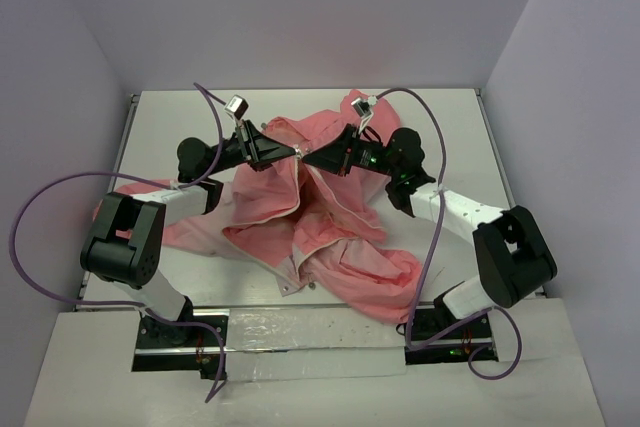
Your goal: Zip up the jacket
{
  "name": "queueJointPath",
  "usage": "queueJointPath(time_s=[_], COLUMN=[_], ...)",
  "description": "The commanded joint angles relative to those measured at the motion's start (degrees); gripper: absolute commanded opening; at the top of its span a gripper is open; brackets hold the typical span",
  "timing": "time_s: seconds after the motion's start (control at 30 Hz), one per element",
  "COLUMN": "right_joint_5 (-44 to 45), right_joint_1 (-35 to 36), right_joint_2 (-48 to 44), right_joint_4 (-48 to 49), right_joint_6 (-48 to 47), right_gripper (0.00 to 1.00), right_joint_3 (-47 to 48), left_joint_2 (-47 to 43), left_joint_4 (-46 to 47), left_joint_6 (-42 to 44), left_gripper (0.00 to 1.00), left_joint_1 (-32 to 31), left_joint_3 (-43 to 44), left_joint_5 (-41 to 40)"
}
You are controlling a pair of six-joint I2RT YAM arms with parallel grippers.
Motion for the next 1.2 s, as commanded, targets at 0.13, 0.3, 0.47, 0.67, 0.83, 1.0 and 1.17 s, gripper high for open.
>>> queueJointPath(time_s=[0.13,0.3,0.47,0.67,0.83,1.0,1.17], right_joint_5=[-0.23,1.50,4.05,5.91,5.96,5.61,5.17], right_joint_1=[0.07,0.07,0.07,0.18,0.46,0.77,1.26], right_joint_2=[0.96,0.77,-0.77,-2.03,-1.68,-2.21,-1.96], right_joint_4=[4.96,4.87,4.66,4.12,3.90,3.63,3.55], right_joint_6=[1.02,1.41,2.07,2.70,2.81,2.54,2.20], right_gripper=[0.00,0.00,0.00,0.00,0.00,0.00,0.00], right_joint_3=[2.47,2.26,1.57,0.94,1.16,1.02,1.19], left_joint_2=[-0.52,-0.53,-0.72,-1.38,-2.85,-6.98,-8.84], left_joint_4=[33.07,33.07,33.05,31.50,26.41,16.61,11.31], left_joint_6=[-0.48,-0.27,0.40,3.08,7.40,16.32,19.84], left_gripper=[0.00,0.00,0.00,0.00,0.00,0.00,0.00], left_joint_1=[-1.18,-1.53,-1.62,-2.17,-3.20,-3.38,-3.54], left_joint_3=[2.85,3.05,2.19,0.99,0.60,-0.28,0.05], left_joint_5=[0.22,0.12,-0.70,-1.14,-0.75,-0.74,-0.18])
